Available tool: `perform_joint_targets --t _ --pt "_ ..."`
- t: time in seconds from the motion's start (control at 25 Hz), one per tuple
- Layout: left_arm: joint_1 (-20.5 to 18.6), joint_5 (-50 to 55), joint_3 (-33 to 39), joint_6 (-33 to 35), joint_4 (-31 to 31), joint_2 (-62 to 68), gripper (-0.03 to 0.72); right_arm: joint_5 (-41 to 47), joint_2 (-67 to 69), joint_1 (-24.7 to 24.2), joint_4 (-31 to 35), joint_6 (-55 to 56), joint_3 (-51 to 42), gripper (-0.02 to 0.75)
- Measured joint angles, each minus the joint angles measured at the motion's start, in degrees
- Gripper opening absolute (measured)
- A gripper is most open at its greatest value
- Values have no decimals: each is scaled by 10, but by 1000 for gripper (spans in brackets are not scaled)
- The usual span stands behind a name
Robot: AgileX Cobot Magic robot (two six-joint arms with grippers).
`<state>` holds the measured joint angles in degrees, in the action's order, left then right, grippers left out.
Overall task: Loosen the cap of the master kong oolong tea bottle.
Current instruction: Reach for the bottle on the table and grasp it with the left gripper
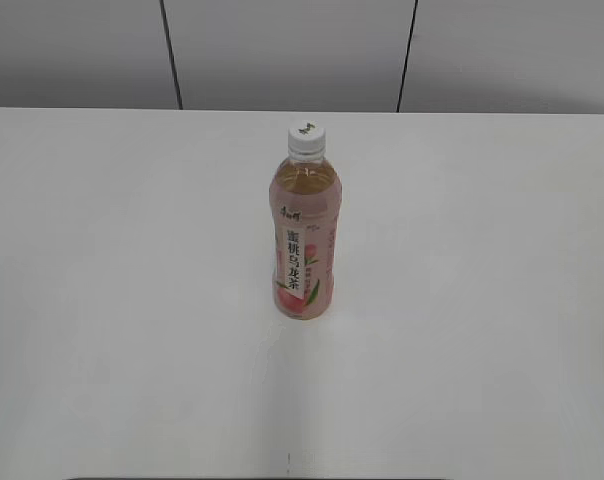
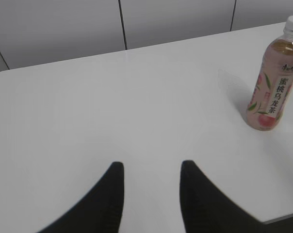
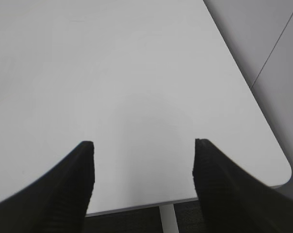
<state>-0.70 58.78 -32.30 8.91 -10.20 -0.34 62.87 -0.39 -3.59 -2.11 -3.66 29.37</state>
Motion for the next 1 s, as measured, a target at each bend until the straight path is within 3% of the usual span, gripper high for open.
perform_joint_targets --t 0.64,1.0 --pt "0 -1 0 0 -19 3 241 0 0 0 0 0 0 484" --pt "1 -9 -1 0 -25 128 241 0 0 0 0 0 0 484"
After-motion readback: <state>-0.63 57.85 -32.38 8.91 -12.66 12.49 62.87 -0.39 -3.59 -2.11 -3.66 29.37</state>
